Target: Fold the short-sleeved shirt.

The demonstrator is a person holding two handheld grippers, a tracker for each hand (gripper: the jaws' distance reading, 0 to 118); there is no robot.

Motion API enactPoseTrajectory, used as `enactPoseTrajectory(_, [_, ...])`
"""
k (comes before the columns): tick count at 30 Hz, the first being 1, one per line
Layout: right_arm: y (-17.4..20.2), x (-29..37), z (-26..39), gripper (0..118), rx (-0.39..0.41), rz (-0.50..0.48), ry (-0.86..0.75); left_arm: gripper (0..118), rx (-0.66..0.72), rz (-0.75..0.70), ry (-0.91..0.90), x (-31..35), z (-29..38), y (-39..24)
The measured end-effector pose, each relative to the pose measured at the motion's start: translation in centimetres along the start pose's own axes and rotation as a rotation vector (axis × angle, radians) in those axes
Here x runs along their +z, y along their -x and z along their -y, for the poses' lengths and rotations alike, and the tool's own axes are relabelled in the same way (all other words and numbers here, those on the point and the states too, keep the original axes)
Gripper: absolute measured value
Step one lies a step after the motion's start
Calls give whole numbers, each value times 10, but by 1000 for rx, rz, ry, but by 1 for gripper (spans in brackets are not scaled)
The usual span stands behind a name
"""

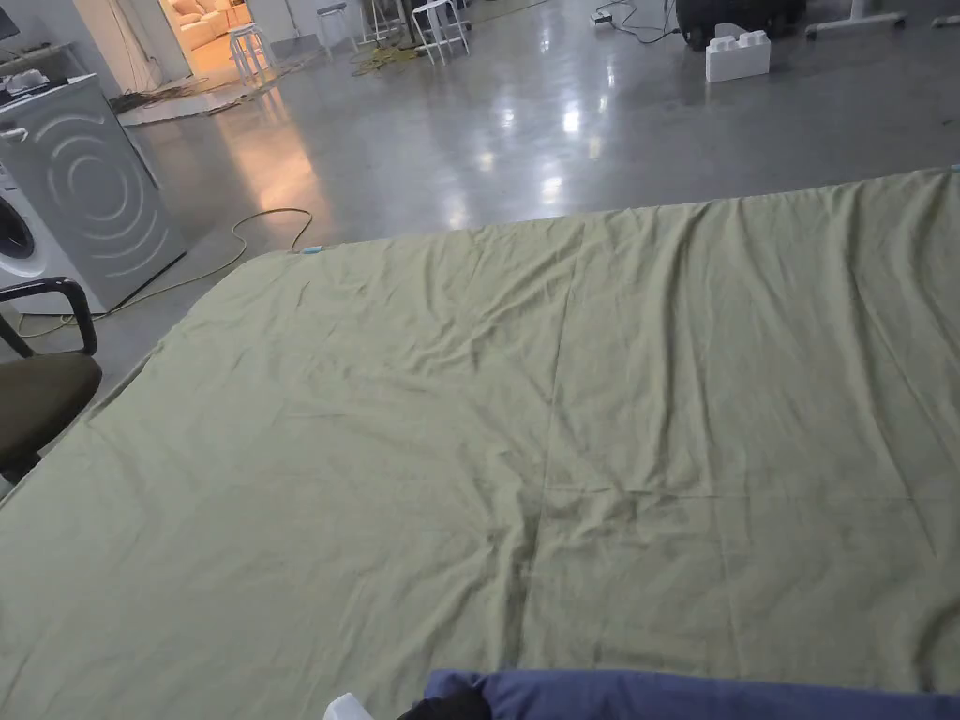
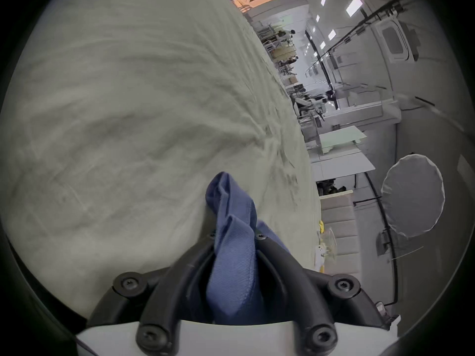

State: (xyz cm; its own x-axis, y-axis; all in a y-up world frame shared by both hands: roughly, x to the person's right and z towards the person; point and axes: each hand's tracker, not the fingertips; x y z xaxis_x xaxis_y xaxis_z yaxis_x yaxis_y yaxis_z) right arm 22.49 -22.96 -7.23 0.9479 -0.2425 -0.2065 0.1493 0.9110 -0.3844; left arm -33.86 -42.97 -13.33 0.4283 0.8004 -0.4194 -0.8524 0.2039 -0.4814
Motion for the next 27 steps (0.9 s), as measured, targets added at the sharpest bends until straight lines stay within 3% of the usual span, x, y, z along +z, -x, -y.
enactPoseTrajectory(3, [0, 1, -1, 0, 23, 11, 6, 13, 19, 79, -125, 26, -16, -8])
enactPoseTrajectory(4, [-1, 1, -1, 0, 23, 8, 8, 13, -35, 85, -149, 35, -22, -13])
enactPoseTrajectory(9, [-9, -7, 4, 0, 4, 4, 13, 13, -220, -66, -278, 93, -73, -35])
enactPoseTrajectory(12, [-10, -14, 8, 0, -45, -12, 25, 13, -507, -196, -306, 112, -65, -75])
enactPoseTrajectory(16, [-8, -20, 11, 0, -79, -9, 38, 13, -815, -72, -208, 79, 23, -134])
enactPoseTrajectory(20, [-6, -5, 10, 0, -84, -80, 3, 13, -824, 26, -45, 6, 99, -154])
enactPoseTrajectory(25, [-18, 20, 11, 0, -67, -17, -5, 14, -944, -101, 123, -68, 161, -153])
enactPoseTrajectory(26, [-22, 24, 12, 0, -71, -6, -5, 18, -925, -134, 130, -73, 164, -152])
enactPoseTrajectory(27, [-27, 27, 14, 0, -85, 10, -5, 33, -921, -120, 132, -70, 163, -154])
